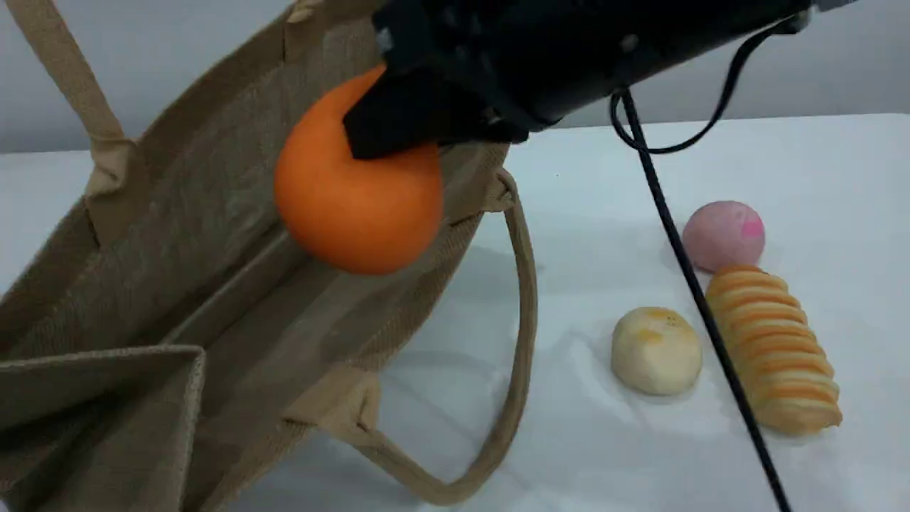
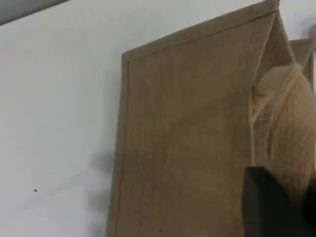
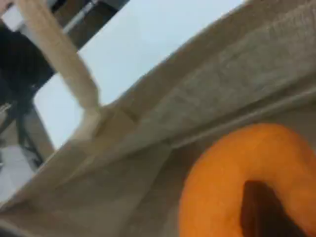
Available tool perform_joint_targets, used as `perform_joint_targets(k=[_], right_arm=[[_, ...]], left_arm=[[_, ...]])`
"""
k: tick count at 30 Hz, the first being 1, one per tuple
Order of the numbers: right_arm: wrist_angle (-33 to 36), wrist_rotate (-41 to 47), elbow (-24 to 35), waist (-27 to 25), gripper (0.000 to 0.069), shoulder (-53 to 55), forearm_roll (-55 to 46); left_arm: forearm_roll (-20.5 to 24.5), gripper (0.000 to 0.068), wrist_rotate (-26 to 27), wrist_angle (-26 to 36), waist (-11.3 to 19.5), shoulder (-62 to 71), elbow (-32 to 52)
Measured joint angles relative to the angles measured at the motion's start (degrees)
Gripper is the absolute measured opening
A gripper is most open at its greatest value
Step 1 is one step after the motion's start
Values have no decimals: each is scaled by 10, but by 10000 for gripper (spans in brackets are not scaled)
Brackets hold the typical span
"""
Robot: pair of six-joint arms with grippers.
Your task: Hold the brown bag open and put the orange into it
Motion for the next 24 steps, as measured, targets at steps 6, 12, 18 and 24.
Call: perform_joint_targets(k=[6, 12, 18, 24], right_arm=[[-10, 1, -12, -2, 37, 18, -1], [8, 16, -54, -1, 37, 49, -1], [9, 24, -90, 27, 37, 90, -2], [-30, 20, -122, 49, 37, 140, -1]], left_arm=[[-3, 81, 0, -1, 0, 1, 0], [-5, 81, 1, -3, 0, 2, 1], [-6, 81, 1, -3, 0, 21, 1], [-11, 81, 1, -6, 0, 30, 1]])
